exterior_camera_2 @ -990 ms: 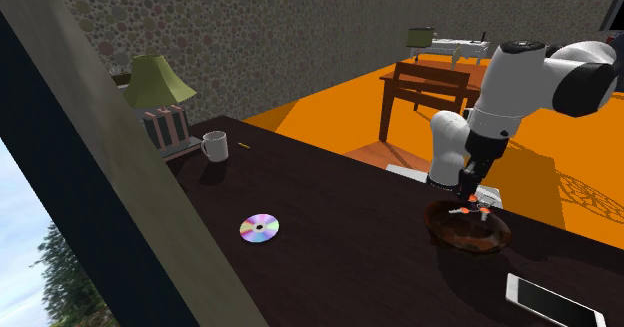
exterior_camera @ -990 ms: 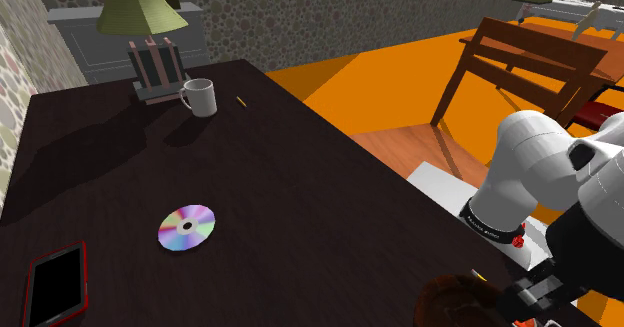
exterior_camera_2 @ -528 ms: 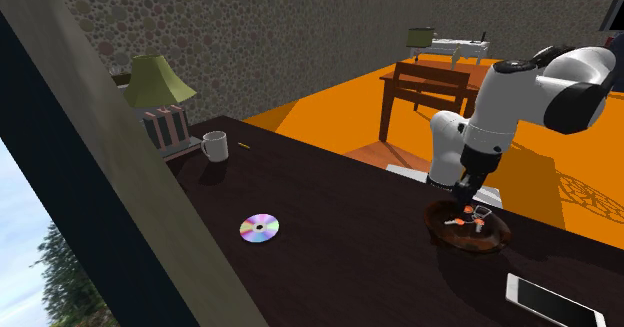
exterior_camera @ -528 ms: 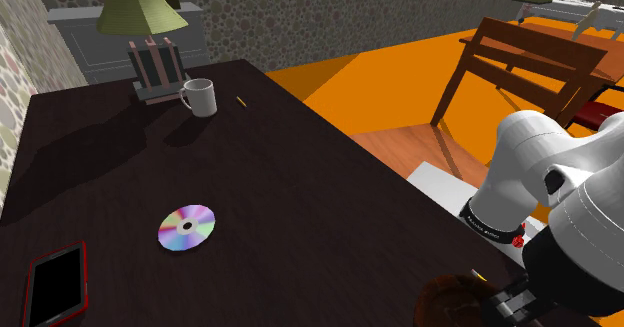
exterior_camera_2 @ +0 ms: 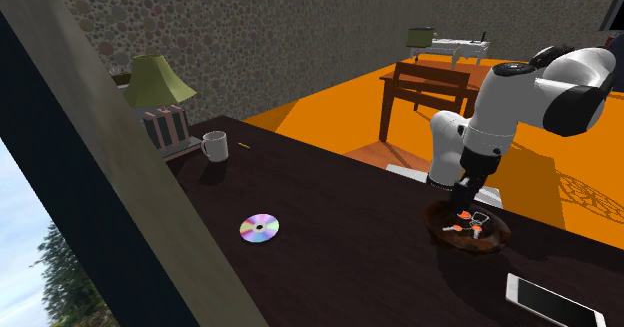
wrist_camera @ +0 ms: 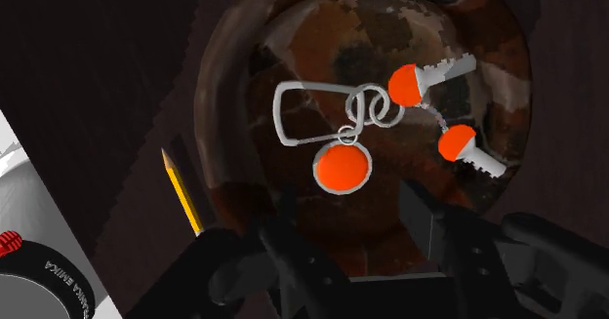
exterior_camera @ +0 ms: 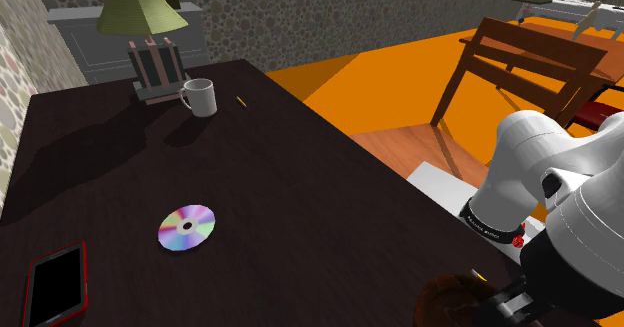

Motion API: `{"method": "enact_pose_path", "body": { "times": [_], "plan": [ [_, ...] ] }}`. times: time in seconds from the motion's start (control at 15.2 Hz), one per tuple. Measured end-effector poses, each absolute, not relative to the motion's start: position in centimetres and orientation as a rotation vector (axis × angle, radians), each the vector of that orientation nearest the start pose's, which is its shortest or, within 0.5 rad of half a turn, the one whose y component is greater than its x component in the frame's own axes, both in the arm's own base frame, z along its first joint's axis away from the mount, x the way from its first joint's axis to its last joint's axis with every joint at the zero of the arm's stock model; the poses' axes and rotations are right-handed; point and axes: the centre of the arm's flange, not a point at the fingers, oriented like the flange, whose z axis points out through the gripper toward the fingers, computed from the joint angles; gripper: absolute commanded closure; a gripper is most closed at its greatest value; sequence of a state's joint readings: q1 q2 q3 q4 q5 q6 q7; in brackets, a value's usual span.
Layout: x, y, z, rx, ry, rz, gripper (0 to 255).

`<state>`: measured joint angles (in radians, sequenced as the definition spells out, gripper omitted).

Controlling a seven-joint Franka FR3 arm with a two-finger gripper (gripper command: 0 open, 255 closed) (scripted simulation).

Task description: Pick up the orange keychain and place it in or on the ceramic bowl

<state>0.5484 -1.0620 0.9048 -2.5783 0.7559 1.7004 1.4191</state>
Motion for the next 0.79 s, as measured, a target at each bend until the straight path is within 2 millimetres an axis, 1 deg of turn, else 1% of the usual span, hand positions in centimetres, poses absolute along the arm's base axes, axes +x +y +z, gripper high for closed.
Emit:
{"method": "enact_pose_path", "body": {
  "times": [0.33, 0.4, 0.53, 0.59, 0.79],
  "plan": [
    [-3.1, 35.3, 43.7, -3.066, 0.674, -0.015, 0],
    [-3.0, 35.4, 44.3, -3.066, 0.674, -0.015, 0],
    [-3.2, 35.6, 46.5, -3.066, 0.673, -0.015, 0],
    [-3.3, 35.3, 47.5, -3.065, 0.673, -0.014, 0],
    [-3.2, 35.3, 48.5, -3.066, 0.674, -0.015, 0]
  ]
}}
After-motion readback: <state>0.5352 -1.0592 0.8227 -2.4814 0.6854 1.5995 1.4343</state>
